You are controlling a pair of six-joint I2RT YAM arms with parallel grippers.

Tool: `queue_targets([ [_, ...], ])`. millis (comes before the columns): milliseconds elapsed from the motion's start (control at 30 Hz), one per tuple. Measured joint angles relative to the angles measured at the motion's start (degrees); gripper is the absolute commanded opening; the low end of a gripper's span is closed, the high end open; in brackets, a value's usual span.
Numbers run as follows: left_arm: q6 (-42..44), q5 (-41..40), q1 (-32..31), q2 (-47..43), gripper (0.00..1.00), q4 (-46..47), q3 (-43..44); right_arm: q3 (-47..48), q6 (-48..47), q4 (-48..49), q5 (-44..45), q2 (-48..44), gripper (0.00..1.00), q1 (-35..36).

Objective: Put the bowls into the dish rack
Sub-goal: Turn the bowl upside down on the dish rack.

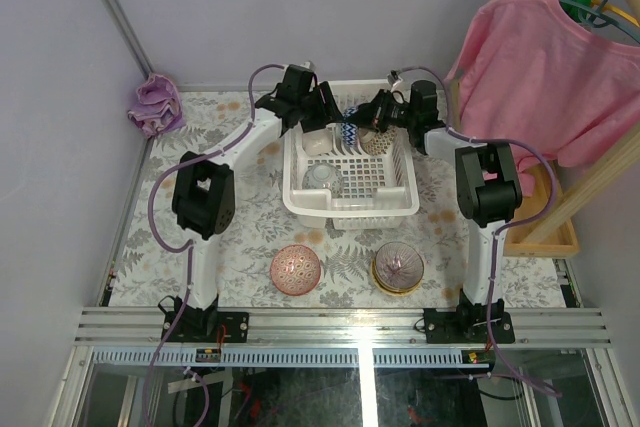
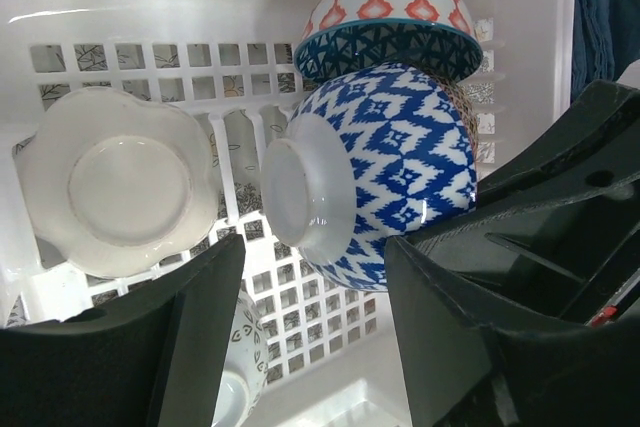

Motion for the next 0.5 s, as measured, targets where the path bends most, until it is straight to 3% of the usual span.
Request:
queue_targets([
  [300,-0.7,0.1,-0.2,3.3,0.57,0.1,5.3,-0.1,-0.1,0.1,0.2,0.1,0.08,0.0],
  [500,-1.1,0.1,-0.7,4.7,0.57,0.1,7.5,2.6,-5.6,-8.2,1.0,-0.2,0.13,0.2],
])
